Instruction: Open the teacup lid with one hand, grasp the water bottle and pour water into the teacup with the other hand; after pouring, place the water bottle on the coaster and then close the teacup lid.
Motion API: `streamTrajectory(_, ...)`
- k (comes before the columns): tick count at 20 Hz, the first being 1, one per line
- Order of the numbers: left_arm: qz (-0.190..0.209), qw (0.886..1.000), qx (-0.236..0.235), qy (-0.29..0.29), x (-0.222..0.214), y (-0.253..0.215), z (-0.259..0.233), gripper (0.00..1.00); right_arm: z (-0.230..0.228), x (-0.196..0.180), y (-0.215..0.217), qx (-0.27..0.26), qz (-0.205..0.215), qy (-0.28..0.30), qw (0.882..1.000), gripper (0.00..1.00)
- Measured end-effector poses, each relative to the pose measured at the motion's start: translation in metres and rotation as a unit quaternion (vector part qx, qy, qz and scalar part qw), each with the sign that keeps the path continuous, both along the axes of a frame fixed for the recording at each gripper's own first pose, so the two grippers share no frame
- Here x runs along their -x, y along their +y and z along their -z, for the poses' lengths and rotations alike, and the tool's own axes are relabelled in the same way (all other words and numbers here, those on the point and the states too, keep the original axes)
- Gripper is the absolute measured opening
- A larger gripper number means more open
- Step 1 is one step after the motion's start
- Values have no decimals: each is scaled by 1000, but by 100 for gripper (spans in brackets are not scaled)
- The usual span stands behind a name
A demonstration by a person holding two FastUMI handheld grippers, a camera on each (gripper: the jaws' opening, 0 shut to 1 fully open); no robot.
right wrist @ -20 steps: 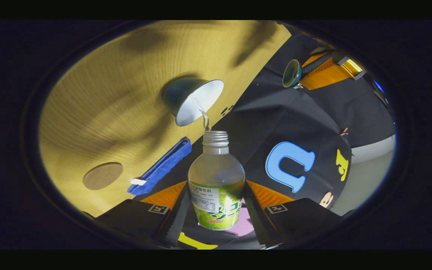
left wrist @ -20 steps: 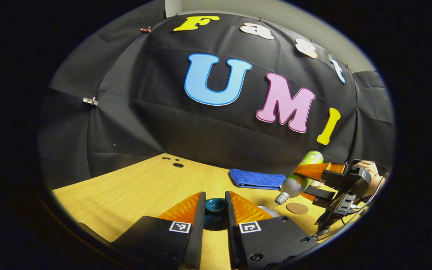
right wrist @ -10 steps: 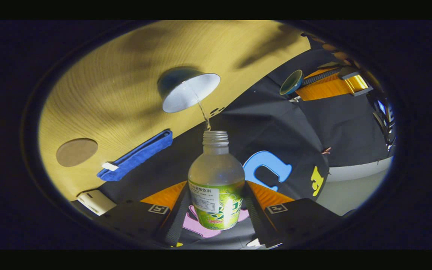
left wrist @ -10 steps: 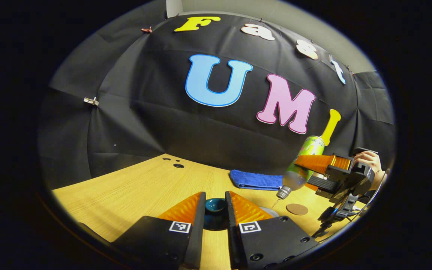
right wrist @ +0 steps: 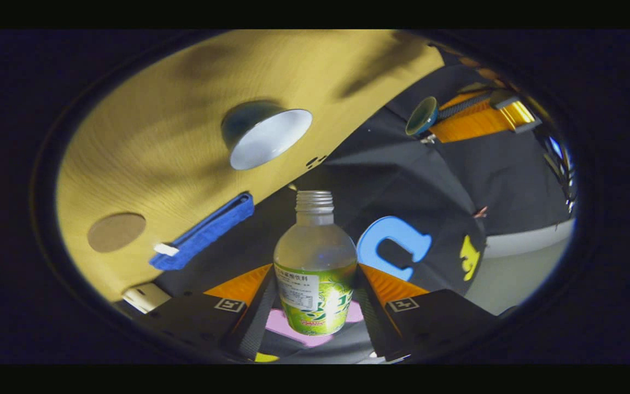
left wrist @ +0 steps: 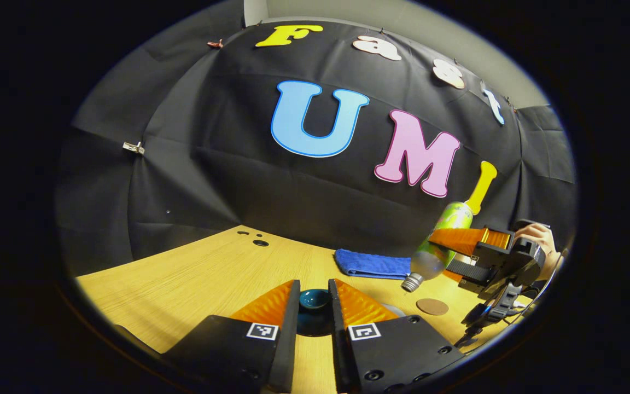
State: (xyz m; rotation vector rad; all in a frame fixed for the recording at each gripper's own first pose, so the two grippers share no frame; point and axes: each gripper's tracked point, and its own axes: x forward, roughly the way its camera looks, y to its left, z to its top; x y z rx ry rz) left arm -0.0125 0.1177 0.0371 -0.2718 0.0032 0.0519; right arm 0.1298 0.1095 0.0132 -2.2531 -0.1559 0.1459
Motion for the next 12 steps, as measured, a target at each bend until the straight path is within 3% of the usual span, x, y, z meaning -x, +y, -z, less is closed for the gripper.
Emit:
streamTrajectory(2,-3,1000,-2,-1,0,2,-1,32,22,6,-7,-135,23,52,989,78)
streamTrajectory(3,-5,1000,-2,-1,0,2,0,32,29,9,-10,-199,32,70,977,79)
streamTrajectory(5,-5,1000,-1,-2,0,2,0,32,38,19,-18,-321,52,108,939,77)
streamTrajectory(6,-4,1000,0,-2,0,1,0,32,42,27,-14,-392,61,141,907,79)
streamTrajectory(7,-3,1000,2,-1,0,0,1,32,48,35,-8,-467,67,178,864,79)
streamTrajectory(9,-2,1000,3,0,-1,-2,1,32,42,47,0,-604,69,225,762,80)
streamTrajectory(12,2,1000,2,1,-2,-5,2,32,35,44,3,-744,30,254,617,80)
